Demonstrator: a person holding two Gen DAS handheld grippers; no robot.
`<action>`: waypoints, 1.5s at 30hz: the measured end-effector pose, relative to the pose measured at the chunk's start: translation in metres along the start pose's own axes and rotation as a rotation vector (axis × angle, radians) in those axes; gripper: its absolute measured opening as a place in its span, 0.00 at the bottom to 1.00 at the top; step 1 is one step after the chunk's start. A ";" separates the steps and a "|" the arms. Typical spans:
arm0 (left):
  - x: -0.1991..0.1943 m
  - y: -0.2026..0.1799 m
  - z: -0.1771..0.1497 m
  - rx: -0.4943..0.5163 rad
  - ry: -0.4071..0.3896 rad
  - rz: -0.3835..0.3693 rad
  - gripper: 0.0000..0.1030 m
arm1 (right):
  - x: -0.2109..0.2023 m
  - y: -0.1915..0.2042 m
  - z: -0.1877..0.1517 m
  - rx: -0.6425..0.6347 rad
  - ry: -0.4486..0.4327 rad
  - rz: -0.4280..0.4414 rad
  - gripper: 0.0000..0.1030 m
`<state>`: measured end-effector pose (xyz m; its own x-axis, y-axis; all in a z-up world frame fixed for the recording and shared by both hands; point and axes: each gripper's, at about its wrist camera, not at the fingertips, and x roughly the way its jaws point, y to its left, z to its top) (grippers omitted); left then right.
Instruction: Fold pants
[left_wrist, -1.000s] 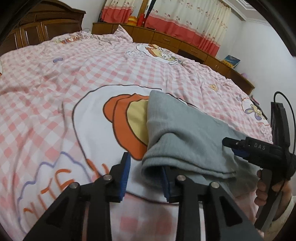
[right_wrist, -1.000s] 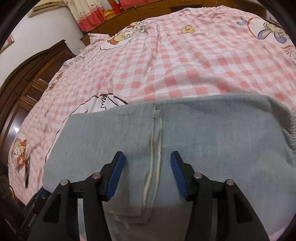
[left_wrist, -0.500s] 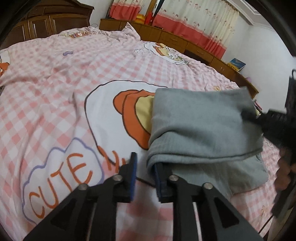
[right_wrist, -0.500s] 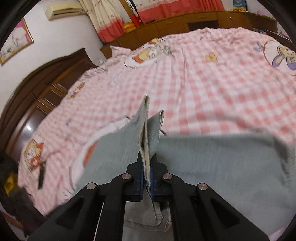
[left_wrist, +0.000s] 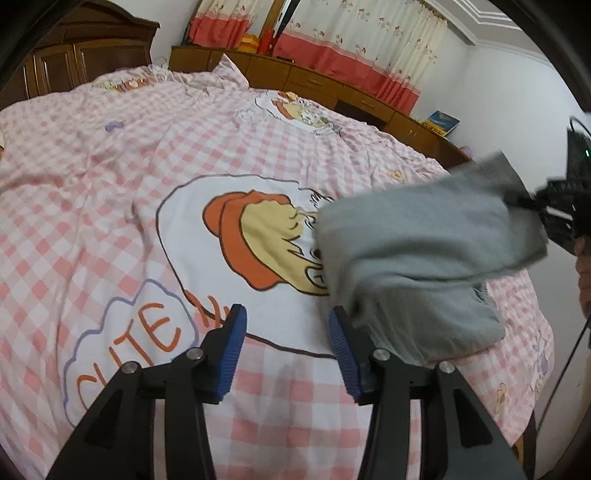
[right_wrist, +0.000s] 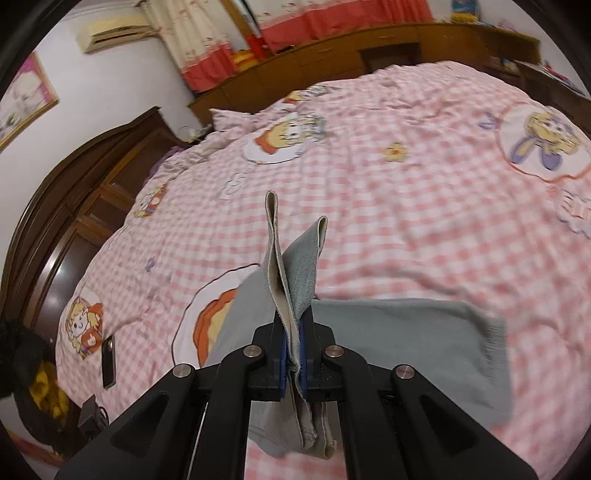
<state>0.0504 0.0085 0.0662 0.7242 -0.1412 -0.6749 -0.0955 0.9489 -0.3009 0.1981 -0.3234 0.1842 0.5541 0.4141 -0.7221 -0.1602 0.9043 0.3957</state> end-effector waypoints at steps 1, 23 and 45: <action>0.001 0.001 0.000 0.000 -0.001 0.004 0.47 | -0.005 -0.014 -0.001 0.016 0.004 -0.028 0.05; 0.094 -0.062 0.037 0.048 0.197 -0.204 0.56 | 0.017 -0.167 -0.062 0.156 0.011 -0.221 0.54; 0.078 -0.097 0.052 0.048 0.173 -0.248 0.14 | 0.006 -0.150 -0.091 0.229 -0.050 -0.125 0.14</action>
<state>0.1524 -0.0802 0.0779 0.5940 -0.4120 -0.6910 0.1045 0.8912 -0.4415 0.1504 -0.4471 0.0690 0.5986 0.2895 -0.7469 0.0983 0.8988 0.4272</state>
